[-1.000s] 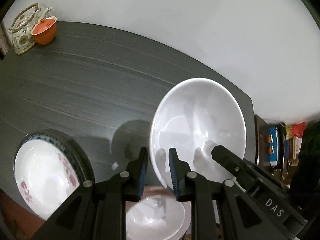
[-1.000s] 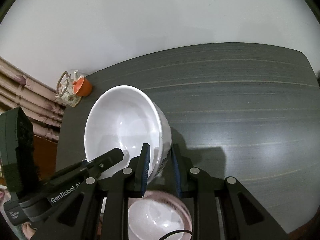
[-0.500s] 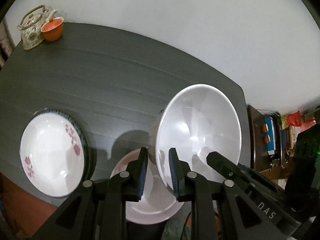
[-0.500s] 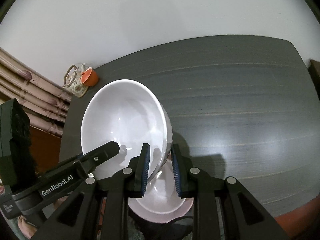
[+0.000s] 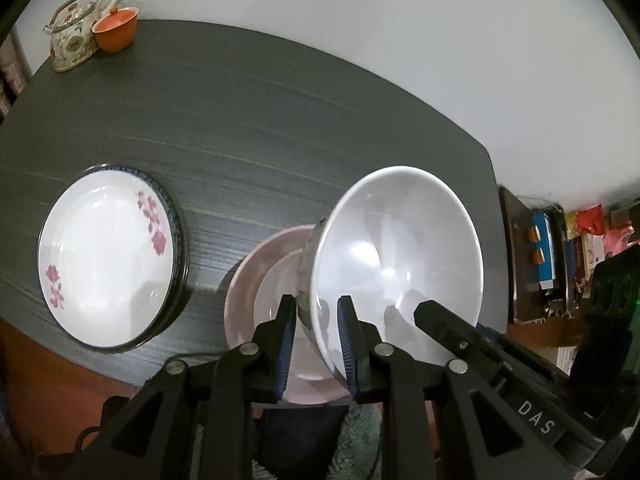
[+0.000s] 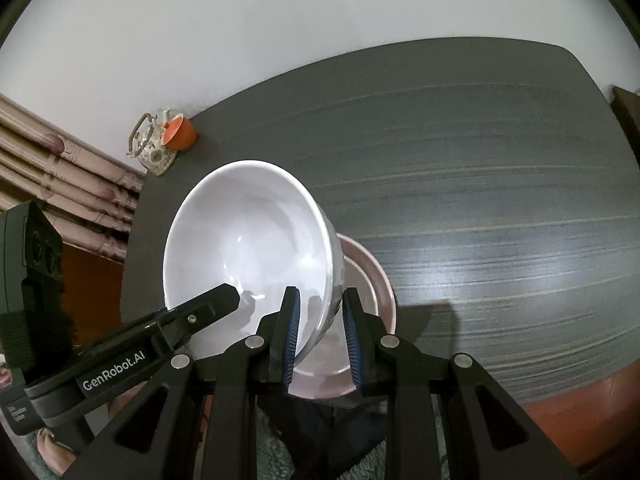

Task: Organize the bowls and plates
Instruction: 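Lower the blue-printed bowl into the nested bowls with the left tool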

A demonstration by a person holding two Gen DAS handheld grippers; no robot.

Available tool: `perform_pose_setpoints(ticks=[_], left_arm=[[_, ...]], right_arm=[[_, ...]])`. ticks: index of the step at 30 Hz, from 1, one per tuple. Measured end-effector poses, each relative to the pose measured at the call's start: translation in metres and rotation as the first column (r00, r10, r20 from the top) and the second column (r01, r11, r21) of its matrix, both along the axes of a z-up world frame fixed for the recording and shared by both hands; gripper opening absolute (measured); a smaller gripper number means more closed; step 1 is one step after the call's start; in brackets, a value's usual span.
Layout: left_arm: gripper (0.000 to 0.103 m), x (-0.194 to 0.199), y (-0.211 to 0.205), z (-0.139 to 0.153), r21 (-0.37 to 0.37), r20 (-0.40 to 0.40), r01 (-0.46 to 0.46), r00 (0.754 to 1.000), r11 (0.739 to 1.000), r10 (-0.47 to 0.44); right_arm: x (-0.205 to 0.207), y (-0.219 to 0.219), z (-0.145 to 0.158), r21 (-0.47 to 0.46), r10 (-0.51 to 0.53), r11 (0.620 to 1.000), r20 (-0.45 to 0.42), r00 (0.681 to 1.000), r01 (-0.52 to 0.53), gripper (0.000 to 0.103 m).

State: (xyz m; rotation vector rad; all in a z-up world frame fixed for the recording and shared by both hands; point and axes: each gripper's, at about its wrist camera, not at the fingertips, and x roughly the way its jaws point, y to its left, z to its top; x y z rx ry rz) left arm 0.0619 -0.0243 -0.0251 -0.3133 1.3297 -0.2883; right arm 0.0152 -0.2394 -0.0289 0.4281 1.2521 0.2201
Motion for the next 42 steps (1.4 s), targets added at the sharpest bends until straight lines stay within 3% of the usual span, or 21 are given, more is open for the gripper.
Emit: perform_pose_setpoints(ticks=[23,42], left_arm=[[0.021,-0.01,-0.009,-0.049,0.077,-0.088,0.007,0.996,0.997,0.0],[0.021,-0.006,-0.019,-0.055,0.104,-0.102,0.021,0.995,0.994,-0.01]], right_arm=[[-0.006,0.01,-0.051,-0.021,0.022,0.999,-0.119,0.993,-0.024,0.022],[-0.004,0.004,-0.061,-0.022,0.003,1.0,-0.138,0.99,-0.006,0.023]])
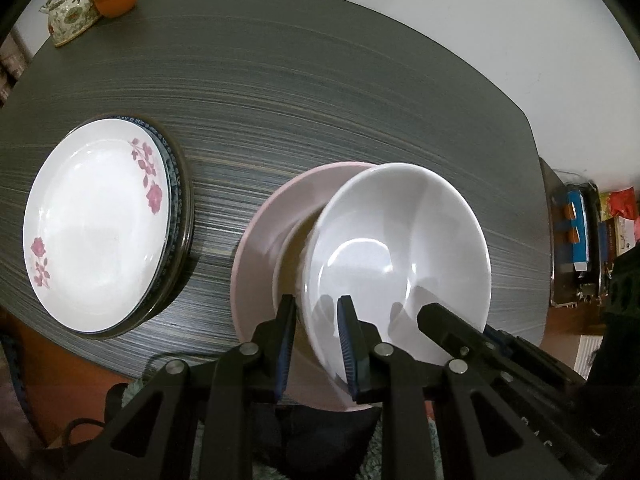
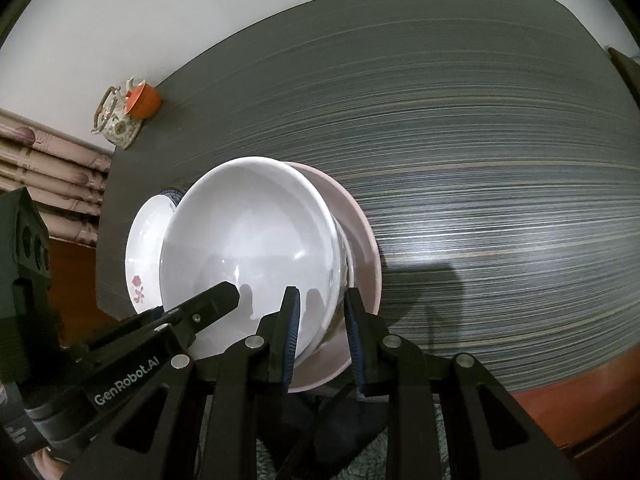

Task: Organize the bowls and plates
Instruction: 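Lower the blue-printed bowl into the nested bowls with the left tool, then grip the pink-rimmed bowl rim and lift the bowl stack with the left tool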

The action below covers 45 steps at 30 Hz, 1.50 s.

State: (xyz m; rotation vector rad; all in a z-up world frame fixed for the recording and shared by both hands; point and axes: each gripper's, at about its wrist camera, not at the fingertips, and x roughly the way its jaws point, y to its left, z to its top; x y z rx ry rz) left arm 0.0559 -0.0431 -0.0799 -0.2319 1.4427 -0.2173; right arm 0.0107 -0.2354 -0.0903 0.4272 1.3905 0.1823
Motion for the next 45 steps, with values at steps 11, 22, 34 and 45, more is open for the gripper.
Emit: perform_pose_setpoints(ticks=[11,22,34,45], left_arm=[[0.022,0.007,0.014,-0.004,-0.036,-0.032,-0.034,0.999,0.999,0.032],[0.026,0.011,0.007,0.001,-0.007,-0.028,-0.004,1.0,1.0,0.004],[0.031,0.013,0.001,0.015,0.04,0.035,0.026,0.999,0.999,-0.027],[0.038,0.008,0.041,0.036,-0.097,0.085,-0.039,0.995,0.995,0.047]], right_arm=[[0.0,0.007,0.0,-0.02,0.008,1.0,0.014,1.0,-0.007,0.025],[-0.001,0.005,0.001,-0.011,0.002,1.0,0.018,1.0,-0.002,0.028],[-0.003,-0.004,0.001,0.022,-0.009,1.0,0.021,1.0,0.009,0.029],[-0.008,-0.015,0.011,0.055,-0.009,0.998,0.054,0.999,0.006,0.03]])
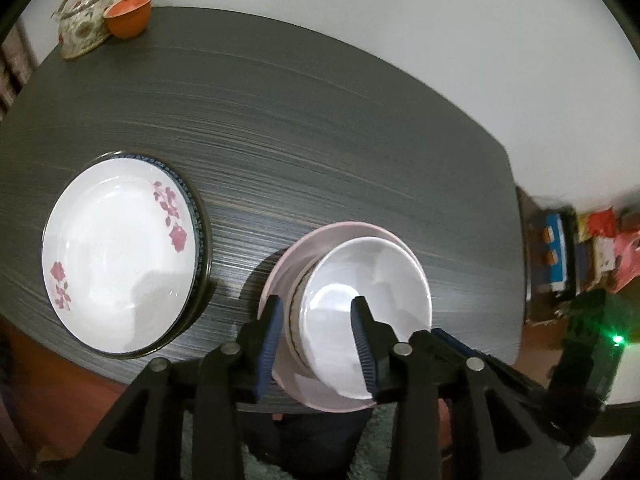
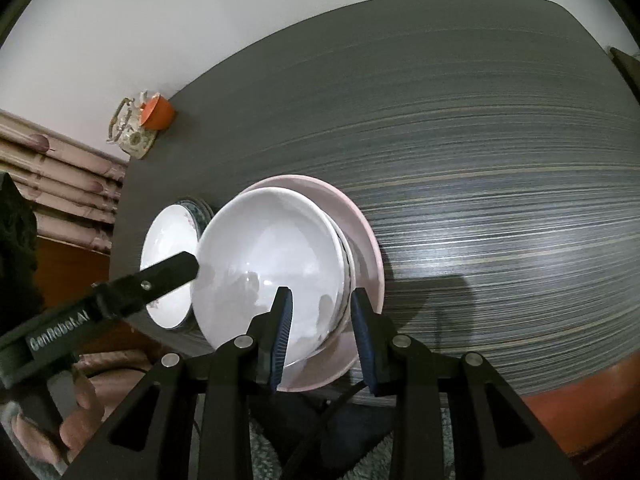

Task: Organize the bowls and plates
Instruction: 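Grip the pink-rimmed bowl rim and lift the bowl stack with the left tool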

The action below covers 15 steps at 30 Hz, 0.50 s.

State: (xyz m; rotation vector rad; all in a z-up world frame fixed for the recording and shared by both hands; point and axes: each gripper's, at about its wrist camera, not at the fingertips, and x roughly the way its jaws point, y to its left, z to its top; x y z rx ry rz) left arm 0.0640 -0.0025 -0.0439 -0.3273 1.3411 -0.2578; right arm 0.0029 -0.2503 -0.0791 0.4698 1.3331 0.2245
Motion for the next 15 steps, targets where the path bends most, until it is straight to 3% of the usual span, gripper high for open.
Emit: perform_pose_setpoints(ticks=[5,15], left_arm=[[0.043,-0.004,0.024,-0.003,-0.035,-0.021,-0.055,0.998,0.998,0.054],[0.048,-0.013,0.045,-0.022,-0.074,-0.108,-0.107,0.989,0.992,0.098]], right_arm=[[-0.005,-0.015,0.011,0.004,-0.037,0.999,0.026,0.999,0.037,0.045],[-0.013,-0.042,0.01,-0.02,-0.123,0.992,0.0,0.992,0.123,0.052]])
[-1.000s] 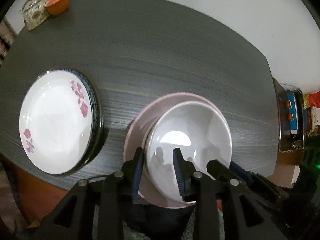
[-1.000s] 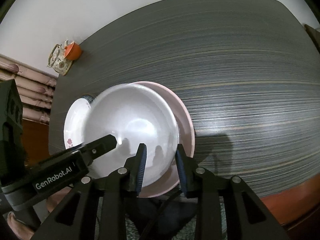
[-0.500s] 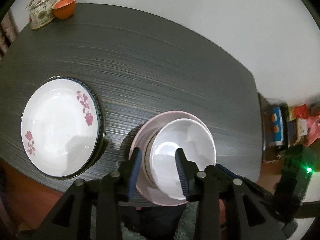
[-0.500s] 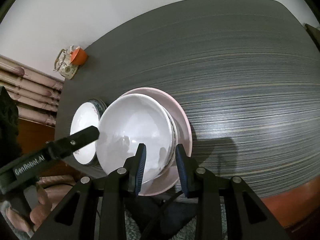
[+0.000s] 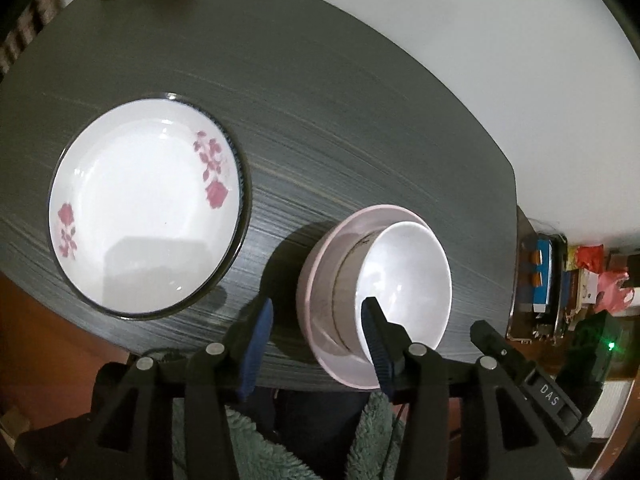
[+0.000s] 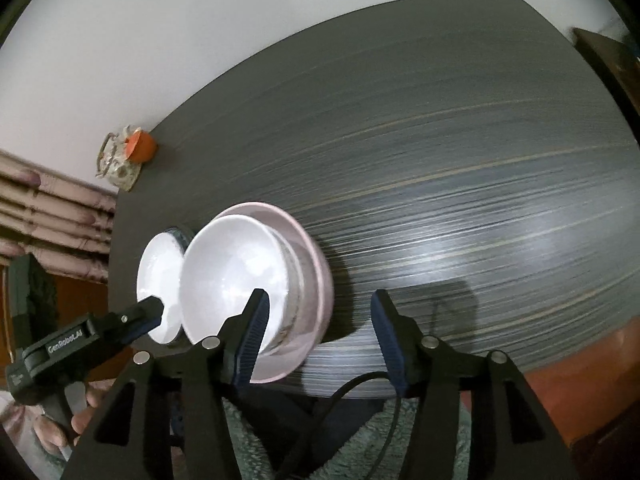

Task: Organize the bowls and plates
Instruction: 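Grip the pink-rimmed bowl rim and lift the bowl stack with the left tool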

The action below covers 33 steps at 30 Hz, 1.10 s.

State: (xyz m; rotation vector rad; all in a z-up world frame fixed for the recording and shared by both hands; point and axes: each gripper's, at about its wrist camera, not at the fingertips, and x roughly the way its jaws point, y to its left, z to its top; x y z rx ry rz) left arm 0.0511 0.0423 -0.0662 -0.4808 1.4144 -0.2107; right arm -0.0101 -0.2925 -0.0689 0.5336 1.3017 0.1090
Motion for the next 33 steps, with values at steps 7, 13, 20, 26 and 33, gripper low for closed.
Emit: perform_pose_setpoints(ticks=[7,13,20,26,33], left_arm=[[0.049,-0.002,0.003,-0.012,0.021,-0.031,-0.022,0.999,1.0,0.023],[0.049,0.001,-0.001,-0.021,0.035,-0.047,-0.01,0.999,0.999,0.012],[0.049,0.011,-0.009,-0.03,0.061,-0.048,0.003,0.999,0.998,0.0],[0.049,0.014,-0.009,-0.037,0.074,-0.059,-0.008,0.998,0.997,0.012],[0.049,0.017,-0.011,-0.041,0.1,-0.073,-0.006,0.997,0.995,0.014]], right_arm=[[-0.001,-0.004,-0.016,-0.032,-0.025,0.999,-0.057,0.998,0.023,0.055],[0.002,0.003,-0.027,-0.032,-0.009,0.999,-0.086,0.996,0.006,0.056],[0.003,0.016,-0.039,-0.078,0.009,0.997,-0.116,0.993,-0.018,0.056],[0.006,0.02,-0.046,-0.083,0.005,0.996,-0.133,0.991,-0.016,0.057],[0.009,0.023,-0.05,-0.095,0.012,0.995,-0.138,0.99,-0.025,0.057]])
